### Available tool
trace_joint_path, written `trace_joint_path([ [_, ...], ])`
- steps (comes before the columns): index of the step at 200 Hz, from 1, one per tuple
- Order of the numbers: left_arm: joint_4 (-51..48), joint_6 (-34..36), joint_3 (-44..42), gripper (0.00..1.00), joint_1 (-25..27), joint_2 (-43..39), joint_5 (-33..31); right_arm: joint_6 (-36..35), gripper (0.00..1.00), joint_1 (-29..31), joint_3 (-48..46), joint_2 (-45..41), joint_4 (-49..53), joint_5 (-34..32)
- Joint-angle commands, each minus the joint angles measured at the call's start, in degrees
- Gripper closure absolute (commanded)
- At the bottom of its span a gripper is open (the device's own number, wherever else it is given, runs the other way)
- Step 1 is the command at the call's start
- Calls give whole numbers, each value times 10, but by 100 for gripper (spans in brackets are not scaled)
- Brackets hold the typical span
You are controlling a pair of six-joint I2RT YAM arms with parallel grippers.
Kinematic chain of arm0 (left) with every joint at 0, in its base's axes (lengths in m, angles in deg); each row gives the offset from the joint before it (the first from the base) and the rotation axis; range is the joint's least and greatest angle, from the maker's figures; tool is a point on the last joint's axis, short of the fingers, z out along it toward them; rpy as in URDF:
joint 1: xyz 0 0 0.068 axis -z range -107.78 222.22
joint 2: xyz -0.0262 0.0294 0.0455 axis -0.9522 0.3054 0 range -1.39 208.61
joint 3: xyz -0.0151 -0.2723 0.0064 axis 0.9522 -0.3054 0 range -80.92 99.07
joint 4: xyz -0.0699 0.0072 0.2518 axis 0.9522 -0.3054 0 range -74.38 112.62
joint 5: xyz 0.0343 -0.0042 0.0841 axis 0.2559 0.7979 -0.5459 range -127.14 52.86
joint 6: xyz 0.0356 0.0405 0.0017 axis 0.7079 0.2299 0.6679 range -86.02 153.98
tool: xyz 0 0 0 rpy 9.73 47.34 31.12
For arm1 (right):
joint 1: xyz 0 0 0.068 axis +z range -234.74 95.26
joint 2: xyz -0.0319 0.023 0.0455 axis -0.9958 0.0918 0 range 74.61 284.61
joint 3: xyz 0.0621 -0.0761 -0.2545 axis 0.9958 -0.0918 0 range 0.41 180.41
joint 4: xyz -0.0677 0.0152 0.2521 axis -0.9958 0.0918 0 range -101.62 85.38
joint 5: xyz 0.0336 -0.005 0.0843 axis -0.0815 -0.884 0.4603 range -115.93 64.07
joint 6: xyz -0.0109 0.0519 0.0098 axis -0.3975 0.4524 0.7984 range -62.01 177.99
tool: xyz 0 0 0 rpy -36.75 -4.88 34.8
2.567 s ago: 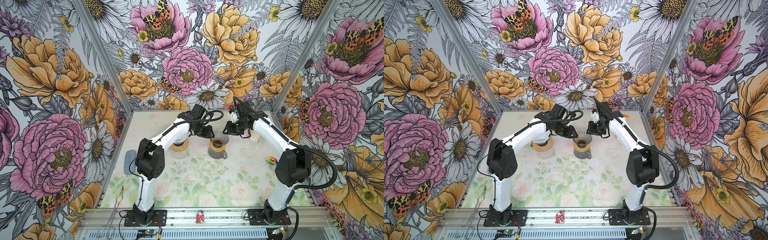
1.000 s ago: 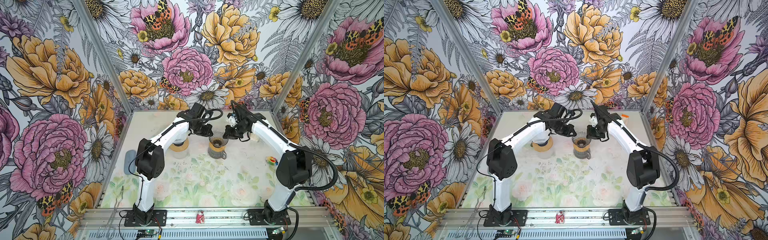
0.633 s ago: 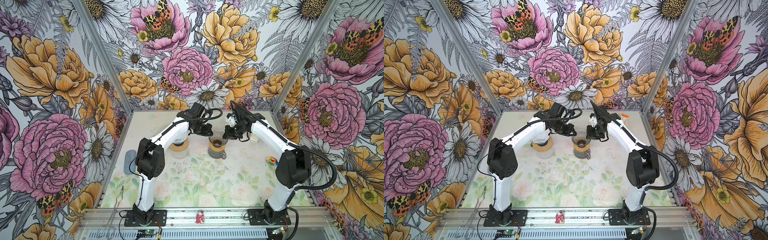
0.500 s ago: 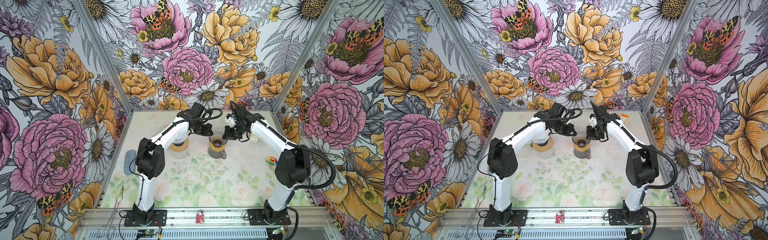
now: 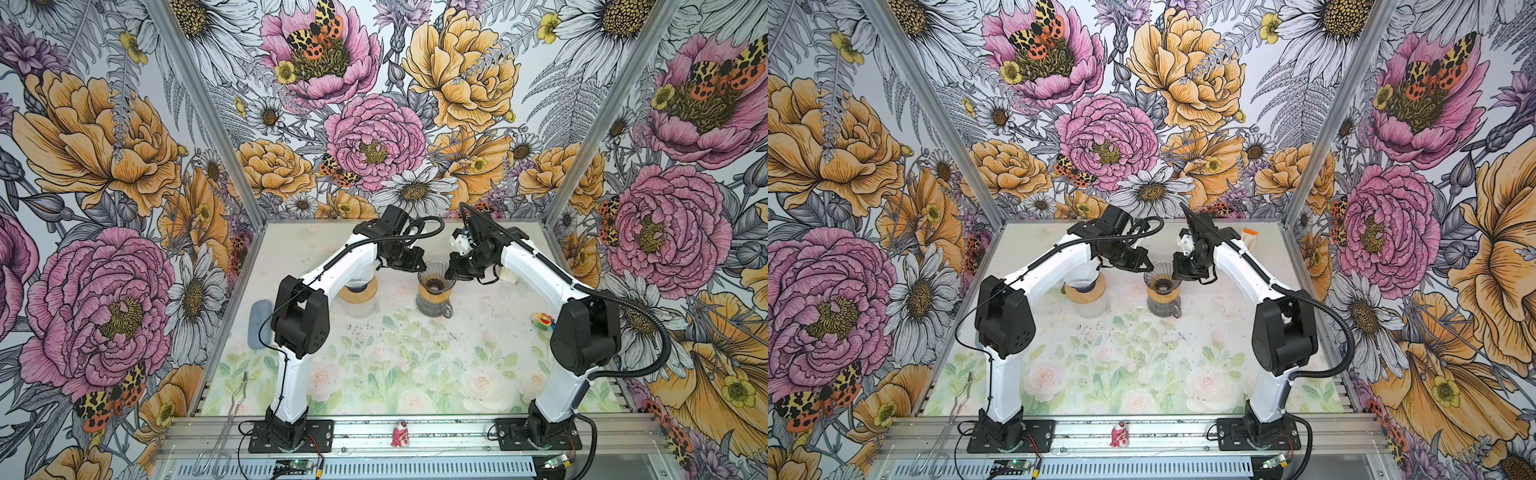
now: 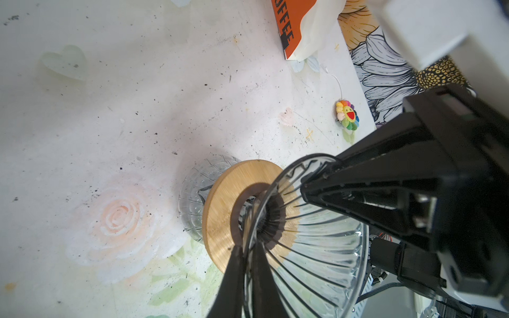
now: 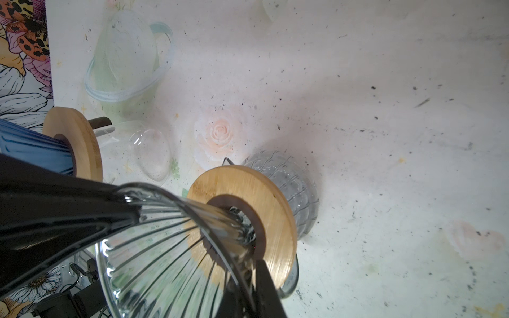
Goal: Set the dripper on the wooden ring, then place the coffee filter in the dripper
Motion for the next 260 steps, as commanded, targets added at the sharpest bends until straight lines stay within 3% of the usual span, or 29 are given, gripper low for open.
trace_joint_path([
  [1,-16,7,-12,92,-4,33,-24,-7,89,-1,-15,23,3,-20],
  [209,-25,7,-17,92,-5,43,-29,-8,91,-2,-8,32,4,-22],
  [260,-30,7,-3,92,-3,39,-30,-1,81,-1,37,19,4,-7],
])
